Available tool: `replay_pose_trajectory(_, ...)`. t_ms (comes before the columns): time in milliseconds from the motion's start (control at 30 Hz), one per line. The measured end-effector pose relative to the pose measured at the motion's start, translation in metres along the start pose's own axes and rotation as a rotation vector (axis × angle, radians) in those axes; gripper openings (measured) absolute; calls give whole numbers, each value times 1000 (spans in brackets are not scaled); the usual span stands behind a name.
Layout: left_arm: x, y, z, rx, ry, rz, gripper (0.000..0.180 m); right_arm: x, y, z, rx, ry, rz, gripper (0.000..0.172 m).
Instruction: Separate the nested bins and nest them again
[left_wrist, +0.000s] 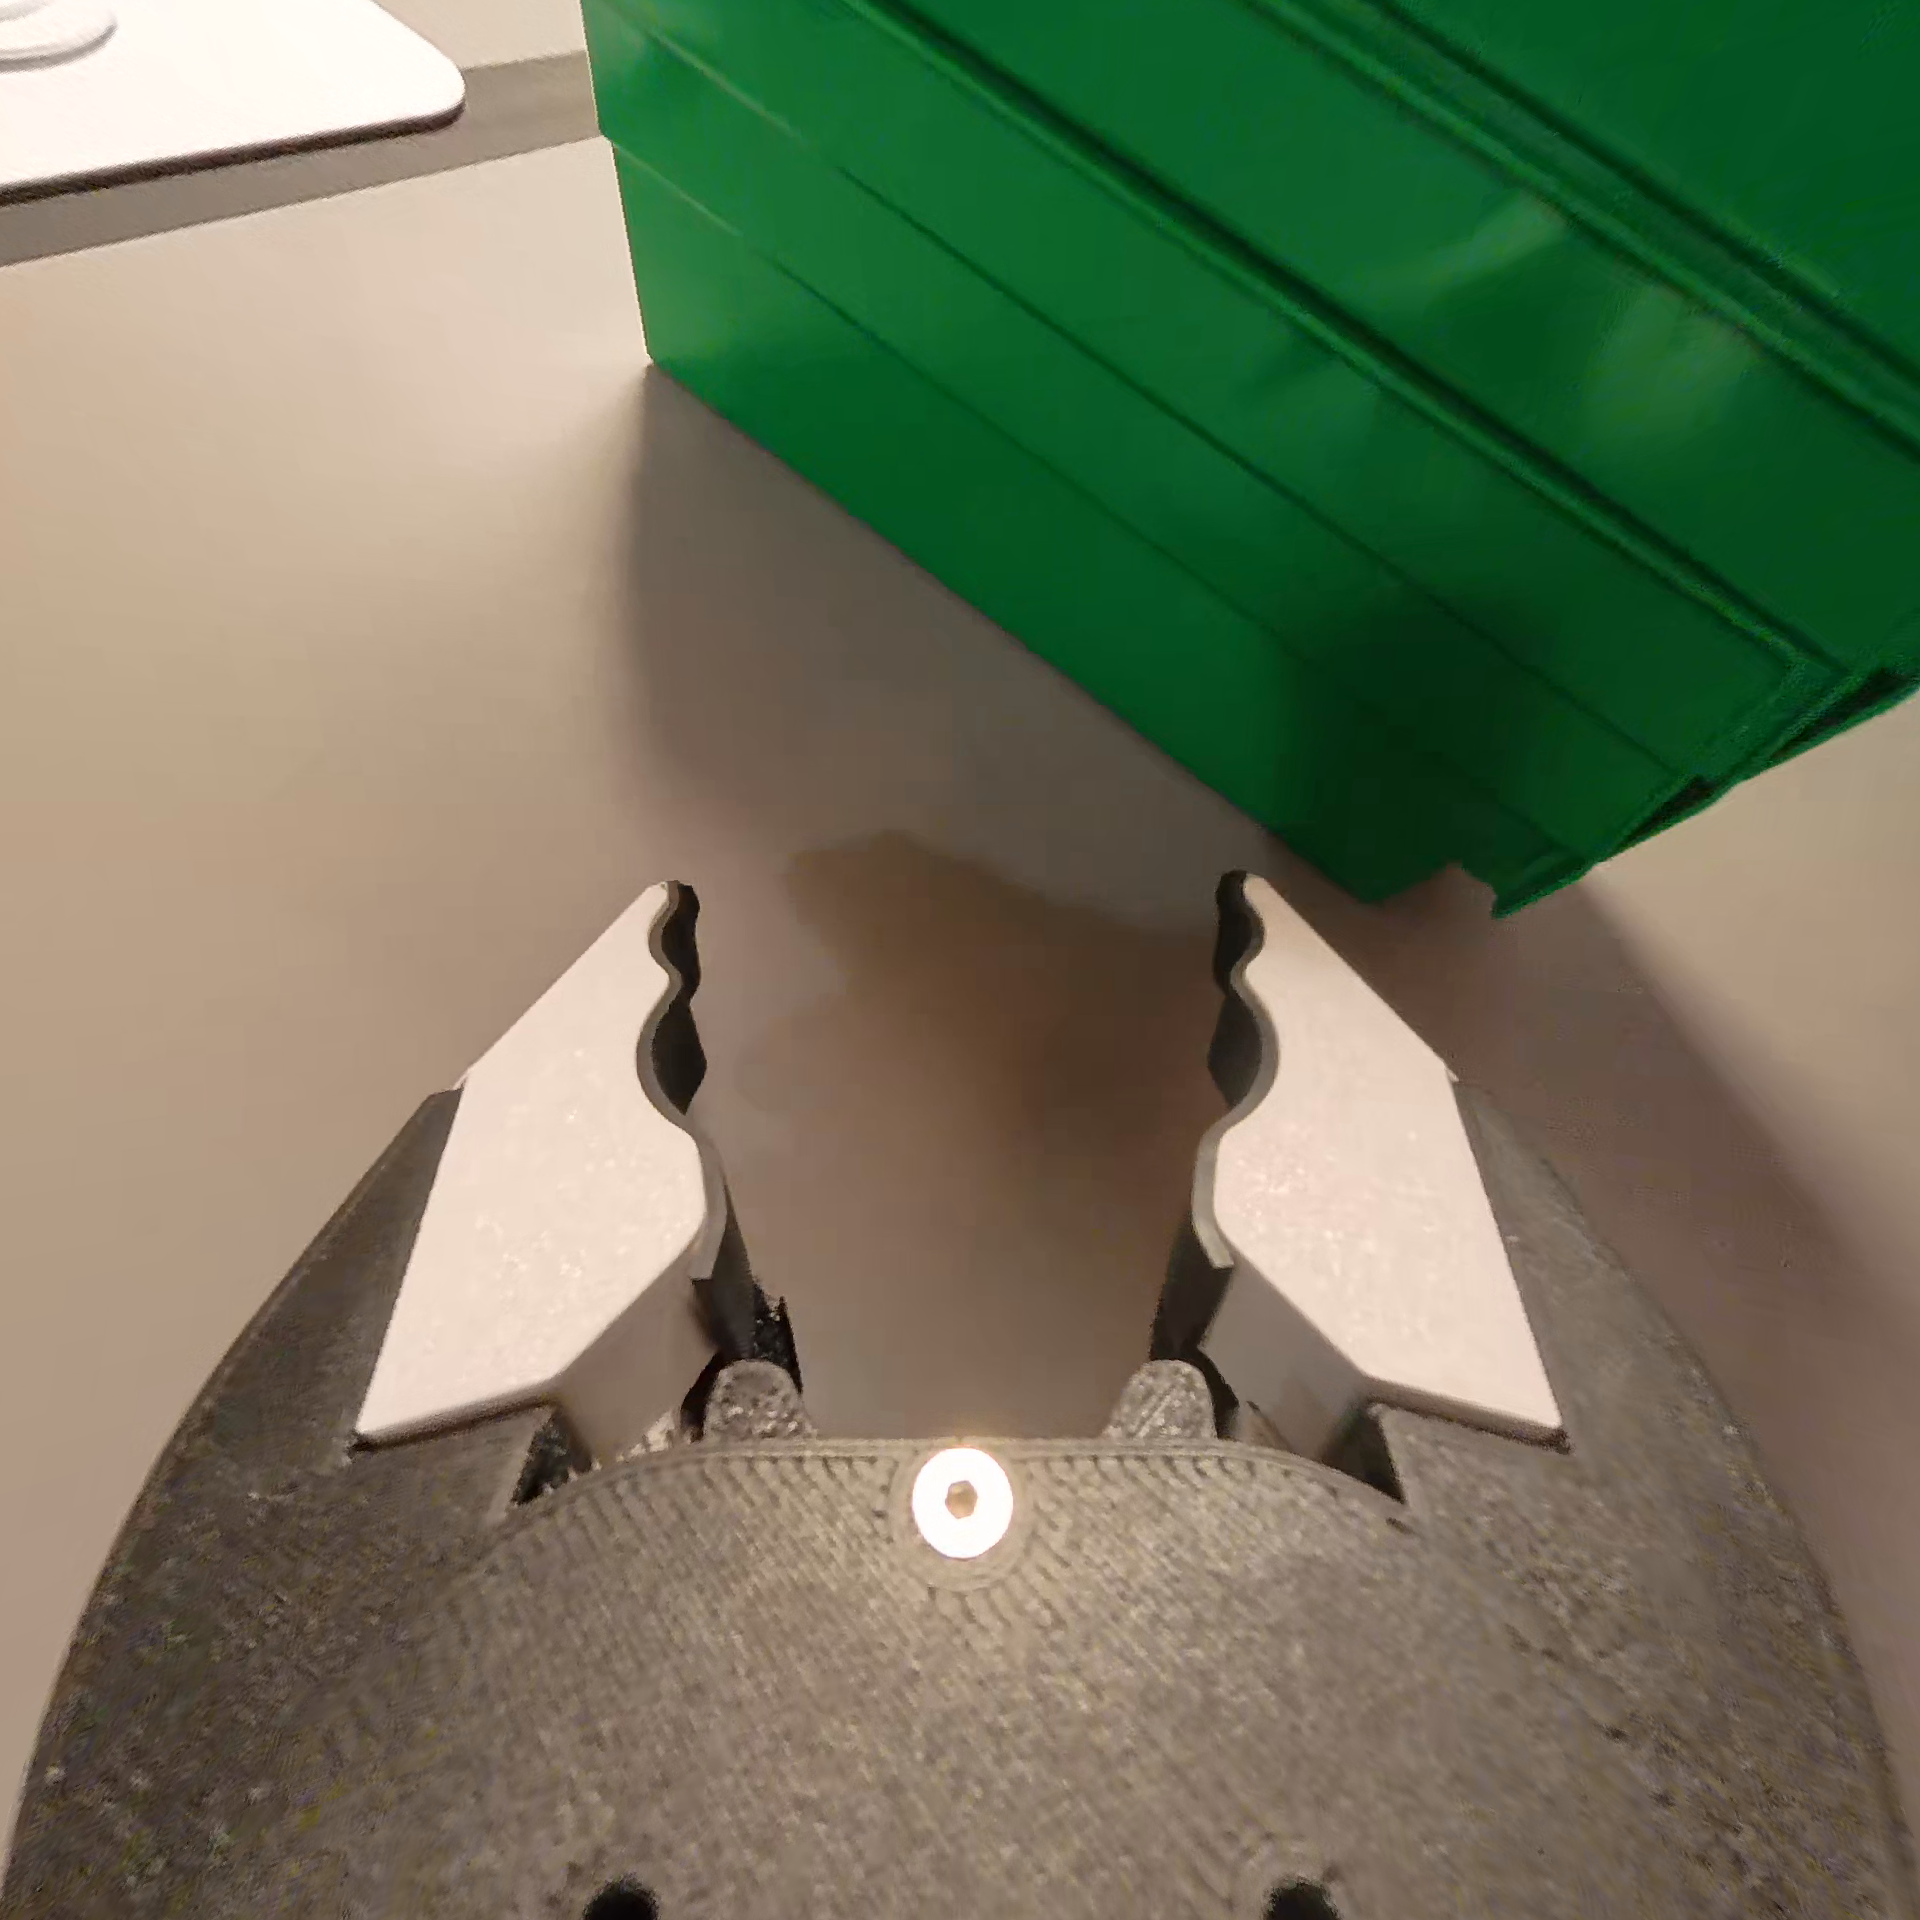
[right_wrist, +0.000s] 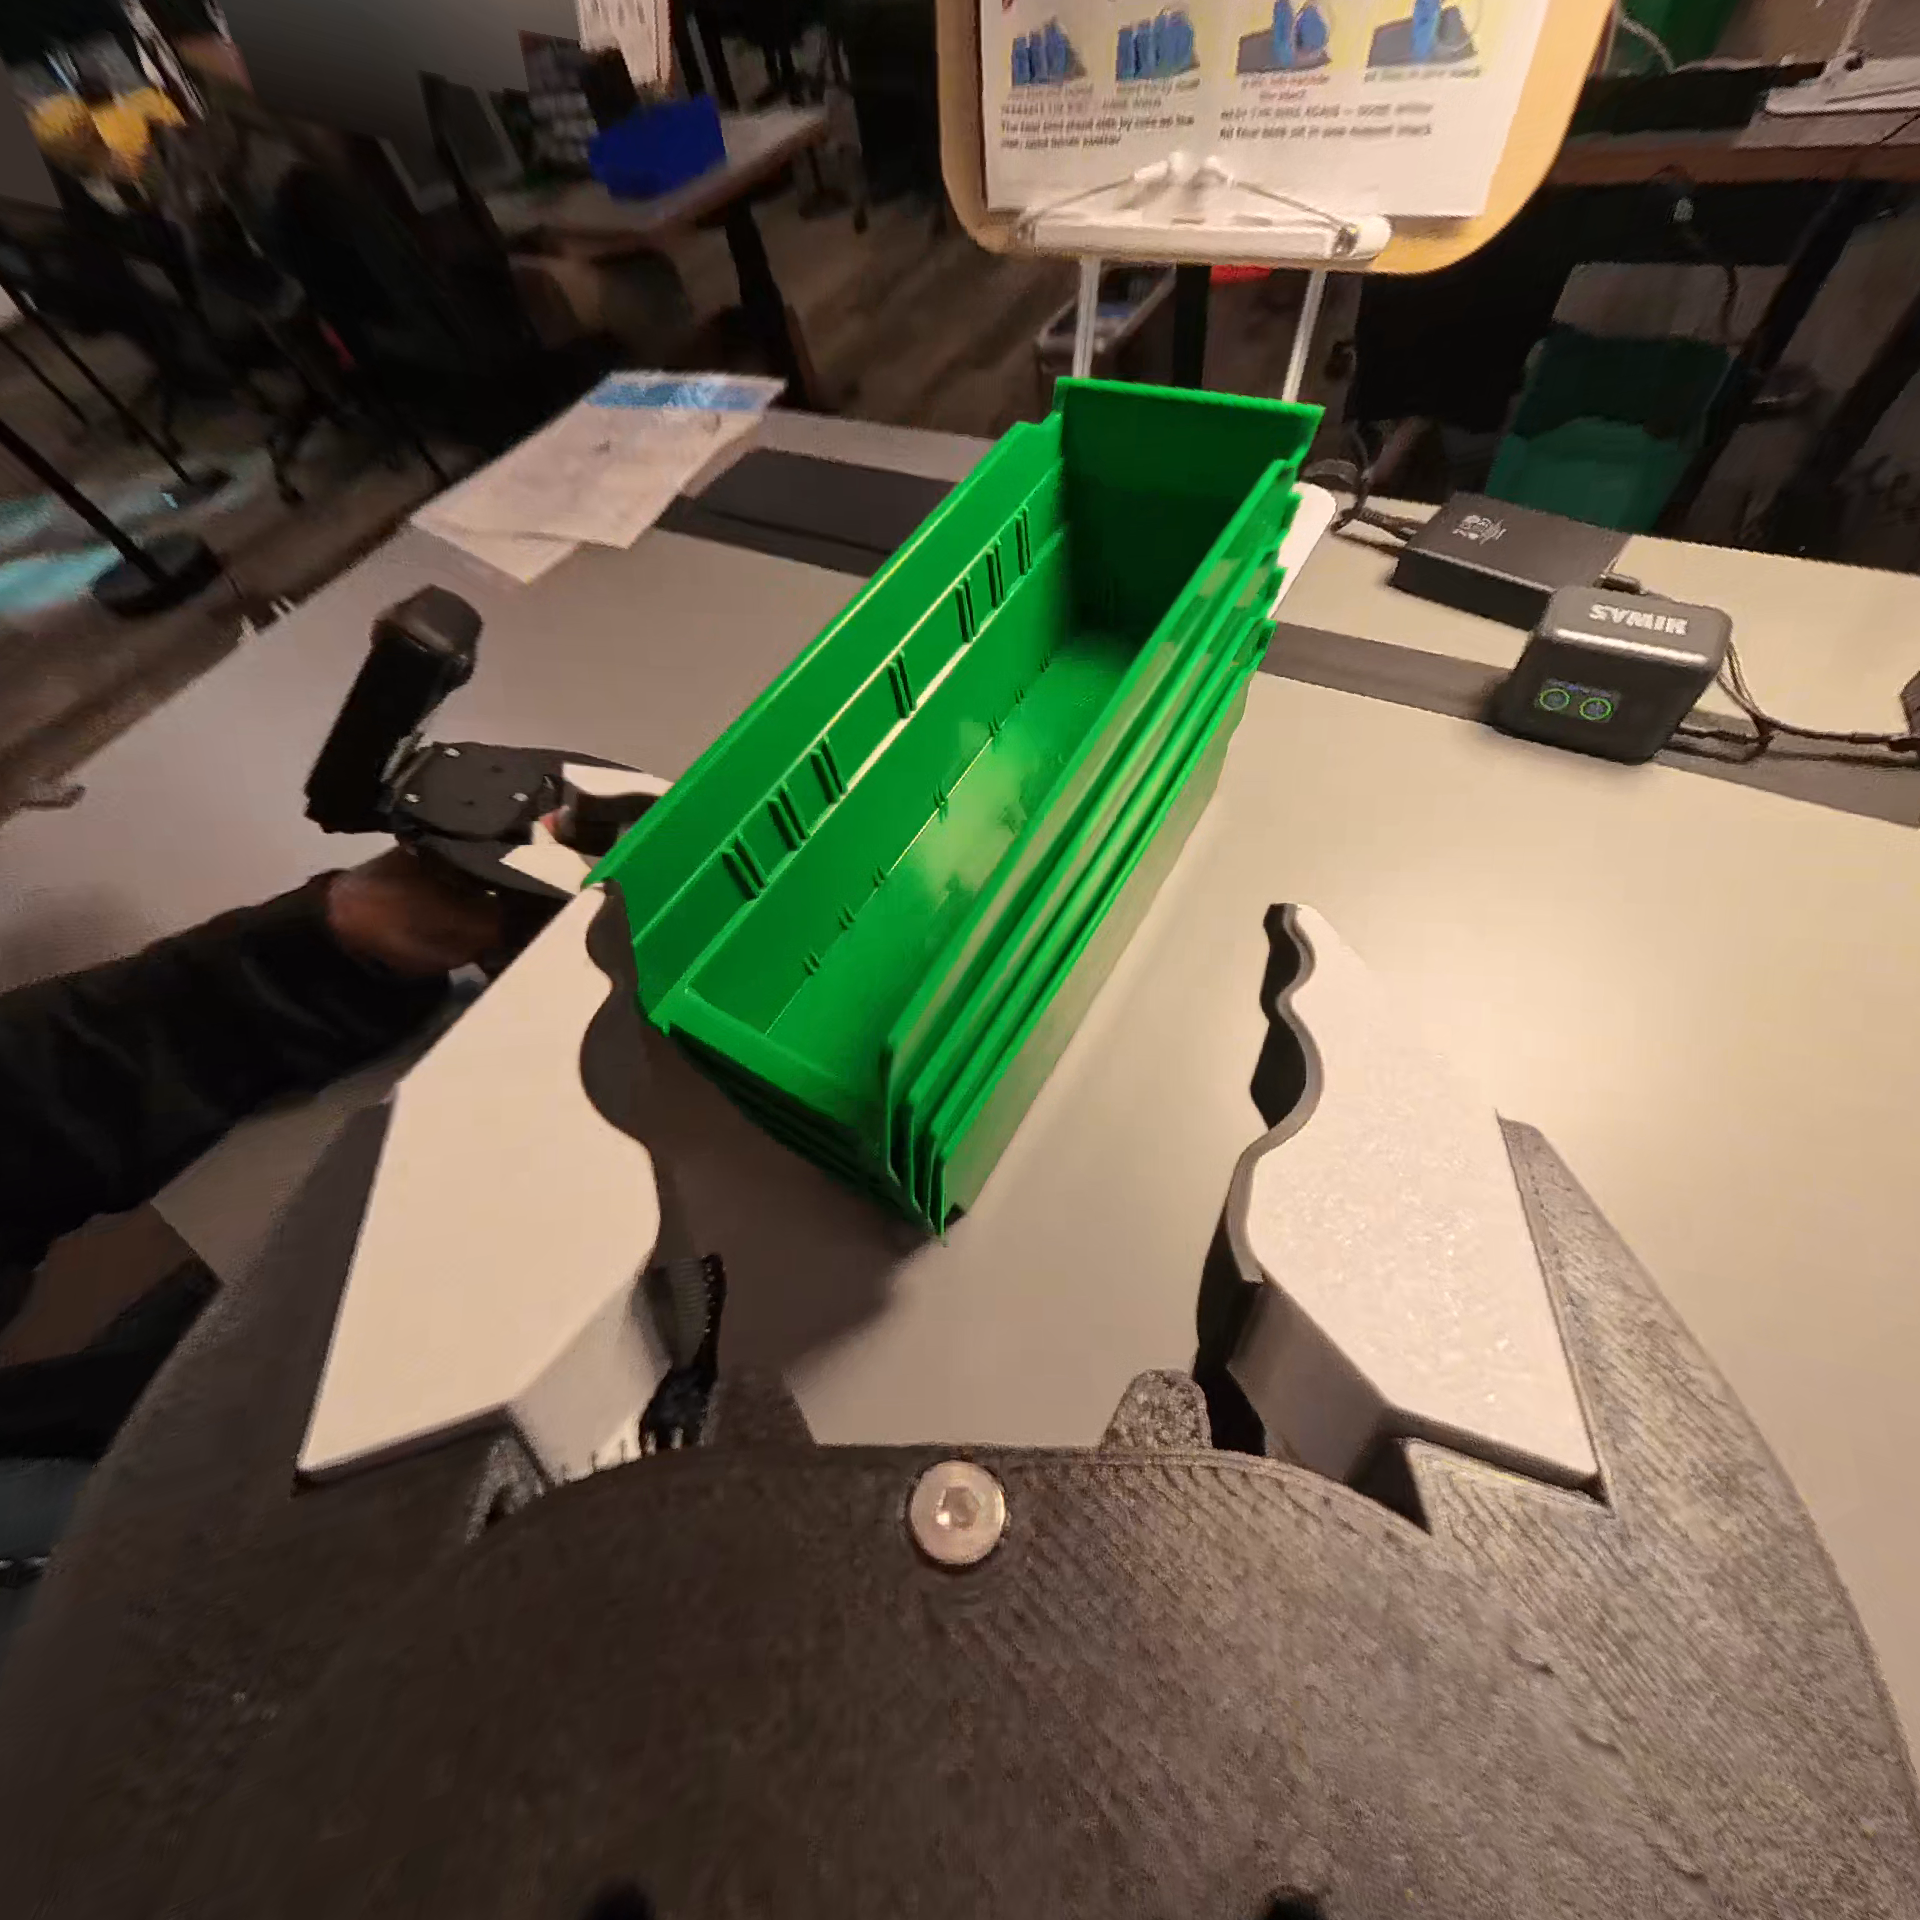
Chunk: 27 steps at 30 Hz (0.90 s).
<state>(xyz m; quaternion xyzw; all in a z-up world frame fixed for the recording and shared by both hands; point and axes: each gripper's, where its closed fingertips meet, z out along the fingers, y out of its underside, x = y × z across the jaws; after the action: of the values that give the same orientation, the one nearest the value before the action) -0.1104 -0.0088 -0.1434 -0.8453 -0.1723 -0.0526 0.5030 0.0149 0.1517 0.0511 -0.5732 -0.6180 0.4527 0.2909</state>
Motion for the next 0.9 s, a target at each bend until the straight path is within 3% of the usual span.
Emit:
replay_pose_trajectory(333,8,7,-4,-12,-28,43,99,-14,-44,77,-351,85,-136,147)
replay_pose_trajectory(533,6,5,-6,3,-6,2,98,-5,-49,110,-495,163,-191,156)
replay_pose_trajectory(900,6,6,-6,-2,7,-13,97,-24,-26,119,-697,149,-285,158)
